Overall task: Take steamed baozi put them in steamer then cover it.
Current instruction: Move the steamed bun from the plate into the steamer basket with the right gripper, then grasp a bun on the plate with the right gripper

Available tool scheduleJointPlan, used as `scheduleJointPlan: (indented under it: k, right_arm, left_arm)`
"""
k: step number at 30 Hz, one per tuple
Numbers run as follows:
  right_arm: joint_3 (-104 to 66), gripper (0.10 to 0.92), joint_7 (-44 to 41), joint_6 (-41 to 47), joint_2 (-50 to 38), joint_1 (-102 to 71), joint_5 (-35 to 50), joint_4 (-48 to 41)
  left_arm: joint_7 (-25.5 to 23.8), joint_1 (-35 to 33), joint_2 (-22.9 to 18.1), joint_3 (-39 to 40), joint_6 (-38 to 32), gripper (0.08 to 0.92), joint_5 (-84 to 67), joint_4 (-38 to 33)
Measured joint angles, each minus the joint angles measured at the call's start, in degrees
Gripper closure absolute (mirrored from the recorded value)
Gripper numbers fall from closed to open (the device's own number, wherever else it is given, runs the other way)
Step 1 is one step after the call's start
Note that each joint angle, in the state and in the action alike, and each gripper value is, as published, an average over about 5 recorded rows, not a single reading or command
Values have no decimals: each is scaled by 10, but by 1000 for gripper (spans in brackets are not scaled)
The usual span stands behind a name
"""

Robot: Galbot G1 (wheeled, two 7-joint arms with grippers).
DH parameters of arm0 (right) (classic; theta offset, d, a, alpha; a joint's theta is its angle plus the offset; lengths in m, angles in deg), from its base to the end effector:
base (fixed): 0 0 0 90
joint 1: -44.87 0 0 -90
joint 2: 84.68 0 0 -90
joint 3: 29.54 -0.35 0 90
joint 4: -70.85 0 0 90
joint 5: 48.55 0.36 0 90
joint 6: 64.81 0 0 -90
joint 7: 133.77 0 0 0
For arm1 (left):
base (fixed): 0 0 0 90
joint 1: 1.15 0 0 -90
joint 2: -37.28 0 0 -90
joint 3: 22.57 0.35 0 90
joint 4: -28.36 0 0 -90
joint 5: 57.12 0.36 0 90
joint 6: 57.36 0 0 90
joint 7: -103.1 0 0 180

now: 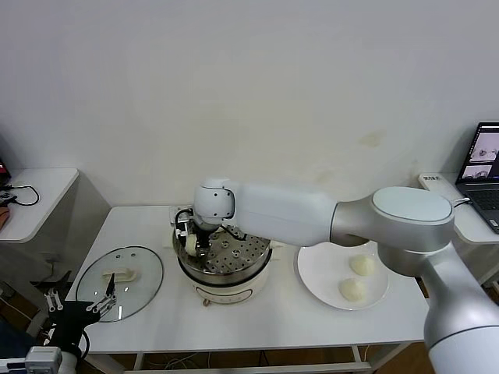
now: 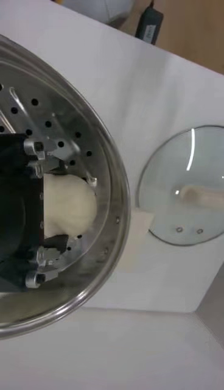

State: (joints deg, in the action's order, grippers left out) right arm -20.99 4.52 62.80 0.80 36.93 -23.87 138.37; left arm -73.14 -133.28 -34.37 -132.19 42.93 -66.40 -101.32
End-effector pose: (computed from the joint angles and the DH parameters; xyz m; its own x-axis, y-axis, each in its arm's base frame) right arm 0.5003 0.2895 -0.1197 -0.2577 -0.3418 0.9037 -0.9082 -0.2335 -0.3473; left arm 0.1367 0.1261 -0.2379 -0.9790 -0.1588 0.1279 -0.1137 0.9459 0.3040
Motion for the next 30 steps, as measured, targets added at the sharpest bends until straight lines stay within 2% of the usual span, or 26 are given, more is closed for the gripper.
scheduleJointPlan:
  k: [4, 7, 17, 30]
  right_arm:
    - [-1, 235, -12, -4, -7, 7, -8, 5]
    - [-3, 208, -29, -11, -21, 17, -17, 13]
    - [-6, 203, -112, -64, -122, 80, -50, 66]
    - [-9, 203, -201, -156, -361, 101, -126, 183]
  left_arm:
    - [0, -2, 0, -1, 0, 177, 0, -2]
    - [0, -3, 0, -2, 0, 177, 0, -2]
    - [0, 0, 5, 2, 0, 177, 0, -4]
    - [-1, -2, 6, 14, 2, 177, 4, -3]
